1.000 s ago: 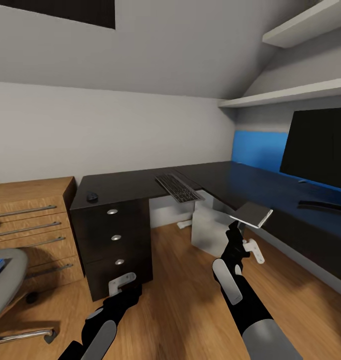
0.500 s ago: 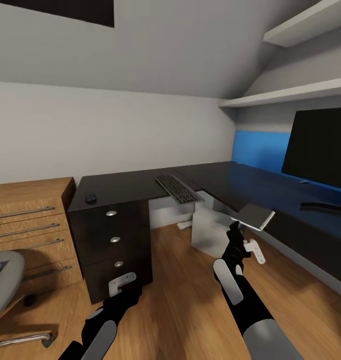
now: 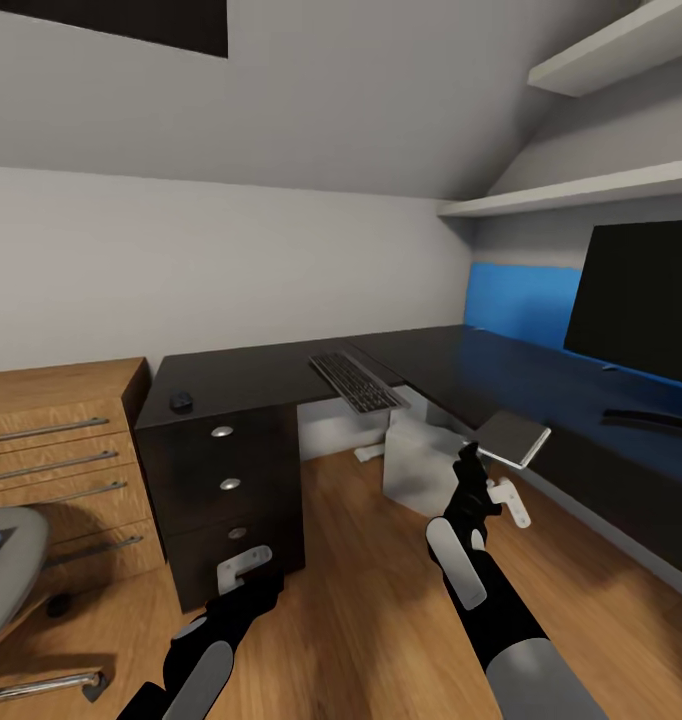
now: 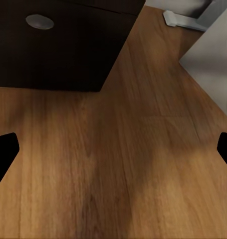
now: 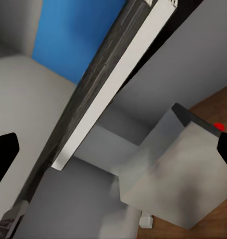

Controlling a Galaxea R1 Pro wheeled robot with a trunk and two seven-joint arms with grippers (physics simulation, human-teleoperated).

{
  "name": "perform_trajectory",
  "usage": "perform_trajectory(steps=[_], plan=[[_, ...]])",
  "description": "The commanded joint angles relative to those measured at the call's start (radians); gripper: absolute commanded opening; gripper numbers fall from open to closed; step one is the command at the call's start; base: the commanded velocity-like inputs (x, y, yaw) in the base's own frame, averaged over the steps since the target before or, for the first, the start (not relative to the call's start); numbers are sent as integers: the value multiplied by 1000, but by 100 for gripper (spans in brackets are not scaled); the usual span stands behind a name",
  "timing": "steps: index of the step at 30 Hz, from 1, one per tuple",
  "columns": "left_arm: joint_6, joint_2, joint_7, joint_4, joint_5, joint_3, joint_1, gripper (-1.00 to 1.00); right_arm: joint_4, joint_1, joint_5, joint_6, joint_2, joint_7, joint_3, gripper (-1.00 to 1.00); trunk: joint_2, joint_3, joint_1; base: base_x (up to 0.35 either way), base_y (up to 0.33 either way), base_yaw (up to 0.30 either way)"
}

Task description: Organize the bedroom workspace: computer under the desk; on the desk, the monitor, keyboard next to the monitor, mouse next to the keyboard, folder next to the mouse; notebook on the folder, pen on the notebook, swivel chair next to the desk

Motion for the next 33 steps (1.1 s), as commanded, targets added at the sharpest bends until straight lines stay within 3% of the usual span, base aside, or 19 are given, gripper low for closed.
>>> perform_trajectory(steps=[1, 9, 33], plan=[[1, 1, 8, -1, 6, -2, -1, 100, 0, -1, -4, -4, 0, -3, 2, 100, 7, 2, -4, 0, 0, 0], [1, 1, 9, -1, 6, -2, -1, 100, 0, -1, -4, -4, 0, -5, 3, 100, 63, 27, -35, 0, 0, 0], [0, 0, 6, 16, 5, -4, -1, 100, 4, -1, -6, -3, -4, -5, -1, 100, 63, 27, -35, 43, 0, 0]])
